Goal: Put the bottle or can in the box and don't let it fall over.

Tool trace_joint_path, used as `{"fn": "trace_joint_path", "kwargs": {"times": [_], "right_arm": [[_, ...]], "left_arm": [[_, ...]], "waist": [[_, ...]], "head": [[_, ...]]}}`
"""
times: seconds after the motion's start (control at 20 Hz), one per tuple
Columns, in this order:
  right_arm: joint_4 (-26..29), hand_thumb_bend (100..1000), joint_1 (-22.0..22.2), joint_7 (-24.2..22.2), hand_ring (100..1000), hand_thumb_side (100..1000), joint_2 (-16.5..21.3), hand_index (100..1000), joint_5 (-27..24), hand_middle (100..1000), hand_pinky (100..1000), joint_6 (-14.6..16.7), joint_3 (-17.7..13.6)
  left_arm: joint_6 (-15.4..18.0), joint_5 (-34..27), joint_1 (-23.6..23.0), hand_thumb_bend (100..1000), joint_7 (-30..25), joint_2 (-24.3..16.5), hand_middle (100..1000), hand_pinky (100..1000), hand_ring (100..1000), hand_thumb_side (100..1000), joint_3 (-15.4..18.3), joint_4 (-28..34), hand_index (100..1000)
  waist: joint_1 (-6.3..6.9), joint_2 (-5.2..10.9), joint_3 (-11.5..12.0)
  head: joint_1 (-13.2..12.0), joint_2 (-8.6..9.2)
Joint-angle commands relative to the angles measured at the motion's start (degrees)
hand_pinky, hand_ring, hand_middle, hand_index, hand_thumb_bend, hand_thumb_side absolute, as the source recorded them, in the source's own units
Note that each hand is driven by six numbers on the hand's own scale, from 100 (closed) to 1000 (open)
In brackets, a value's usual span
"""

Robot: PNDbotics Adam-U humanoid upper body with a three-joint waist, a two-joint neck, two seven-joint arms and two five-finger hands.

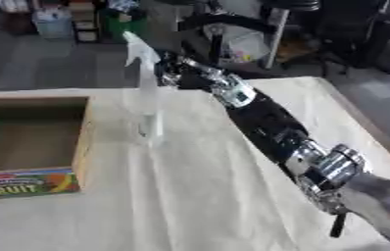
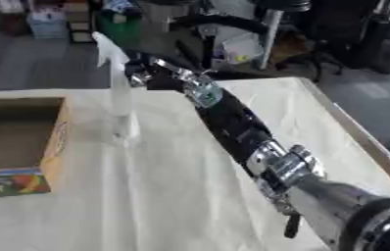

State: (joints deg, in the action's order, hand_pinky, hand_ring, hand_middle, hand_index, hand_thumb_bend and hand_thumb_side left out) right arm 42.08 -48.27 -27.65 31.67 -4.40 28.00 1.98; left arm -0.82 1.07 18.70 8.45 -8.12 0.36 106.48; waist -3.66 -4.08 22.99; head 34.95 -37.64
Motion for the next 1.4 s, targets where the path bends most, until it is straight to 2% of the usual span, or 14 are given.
{"fn": "trace_joint_path", "kwargs": {"times": [0.05, 0.7, 0.75, 0.8, 1.4], "right_arm": [[1.9, 100, -0.63, 0.14, 1000, 449, 2.1, 1000, -0.48, 1000, 1000, 0.22, 0.16], [3.75, 100, 0.04, -0.09, 1000, 447, 1.9, 1000, -1.73, 1000, 1000, -0.85, 1.03], [3.73, 100, 0.19, -0.03, 1000, 400, 1.84, 1000, -1.61, 1000, 1000, -0.94, 1.06], [3.67, 100, 0.33, 0.04, 1000, 445, 1.78, 1000, -1.44, 1000, 1000, -1.02, 1.08], [3.22, 100, 0.18, 2.34, 1000, 458, 2.25, 1000, 0.86, 1000, 1000, -1.87, 0.7]], "left_arm": [[0.08, 0.29, 0.64, 519, 0.68, -0.79, 601, 740, 737, 574, 0.85, 1.61, 799], [0.22, 1.48, 0.69, 519, 2.03, -0.88, 595, 720, 716, 577, 2.29, 2.46, 798], [0.28, 1.74, 0.83, 518, 2.23, -0.81, 595, 718, 716, 577, 2.52, 2.66, 799], [0.32, 1.96, 0.92, 517, 2.44, -0.76, 595, 717, 716, 576, 2.72, 2.87, 798], [0.31, 2.34, 1.81, 516, 4.22, -0.27, 595, 744, 730, 572, 2.98, 4.5, 797]], "waist": [[0.2, 1.47, -0.11], [0.01, 2.9, -0.4], [-0.01, 2.88, -0.29], [-0.04, 2.85, -0.19], [-0.65, 1.69, 1.2]], "head": [[0.08, -0.08], [-0.15, -1.03], [-0.08, -0.92], [-0.02, -0.84], [0.78, 0.05]]}}
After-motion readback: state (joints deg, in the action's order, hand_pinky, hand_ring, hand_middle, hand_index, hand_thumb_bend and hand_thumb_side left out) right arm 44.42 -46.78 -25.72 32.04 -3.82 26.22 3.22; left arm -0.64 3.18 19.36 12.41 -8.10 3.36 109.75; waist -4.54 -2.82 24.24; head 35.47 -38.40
